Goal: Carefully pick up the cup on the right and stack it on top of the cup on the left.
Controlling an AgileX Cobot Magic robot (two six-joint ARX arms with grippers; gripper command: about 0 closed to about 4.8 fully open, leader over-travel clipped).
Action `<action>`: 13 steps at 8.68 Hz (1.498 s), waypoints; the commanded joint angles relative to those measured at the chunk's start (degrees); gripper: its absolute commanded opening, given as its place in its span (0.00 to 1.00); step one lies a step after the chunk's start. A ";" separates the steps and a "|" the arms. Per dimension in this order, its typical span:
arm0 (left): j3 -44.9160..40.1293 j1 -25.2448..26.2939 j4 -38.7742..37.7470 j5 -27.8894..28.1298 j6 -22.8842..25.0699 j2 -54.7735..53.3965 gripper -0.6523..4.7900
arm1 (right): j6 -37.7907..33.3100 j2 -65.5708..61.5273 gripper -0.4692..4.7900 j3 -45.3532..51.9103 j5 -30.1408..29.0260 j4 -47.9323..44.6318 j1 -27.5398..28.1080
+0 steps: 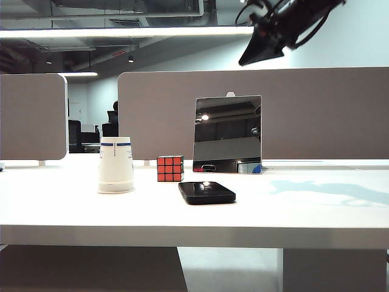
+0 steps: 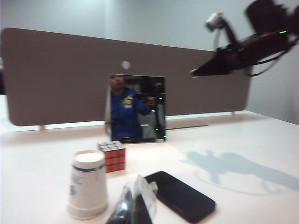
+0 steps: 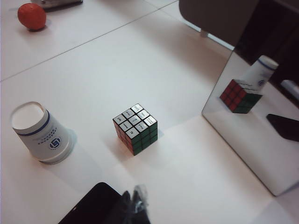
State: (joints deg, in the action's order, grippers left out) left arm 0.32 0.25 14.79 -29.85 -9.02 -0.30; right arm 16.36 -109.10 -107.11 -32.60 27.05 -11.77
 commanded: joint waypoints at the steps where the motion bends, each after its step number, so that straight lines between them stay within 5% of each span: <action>1: 0.11 0.02 0.55 12.61 0.02 -0.02 0.11 | 5.40 9.03 0.08 -0.09 3.30 9.49 0.74; 5: 0.09 0.02 -1.53 14.27 0.68 -0.02 0.11 | 5.51 18.67 0.08 0.04 3.37 12.90 2.64; 6: 0.09 0.02 -2.56 14.45 0.68 -0.02 0.11 | 6.51 23.61 0.08 0.22 2.80 19.65 7.15; 8: 0.09 0.02 -2.73 14.62 0.66 -0.02 0.11 | 6.32 31.47 0.08 6.93 0.39 19.12 12.31; 9: 0.09 0.02 -2.75 14.62 0.66 0.00 0.11 | 3.30 48.87 0.08 24.79 -0.52 14.29 16.65; 13: 0.09 0.00 -2.93 14.40 0.59 0.00 0.11 | -7.45 75.43 0.08 56.39 6.14 -1.68 16.52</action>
State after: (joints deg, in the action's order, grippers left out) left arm 0.32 0.25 11.40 -15.33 -8.62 -0.30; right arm 9.52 -34.81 -51.88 -27.09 27.09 4.86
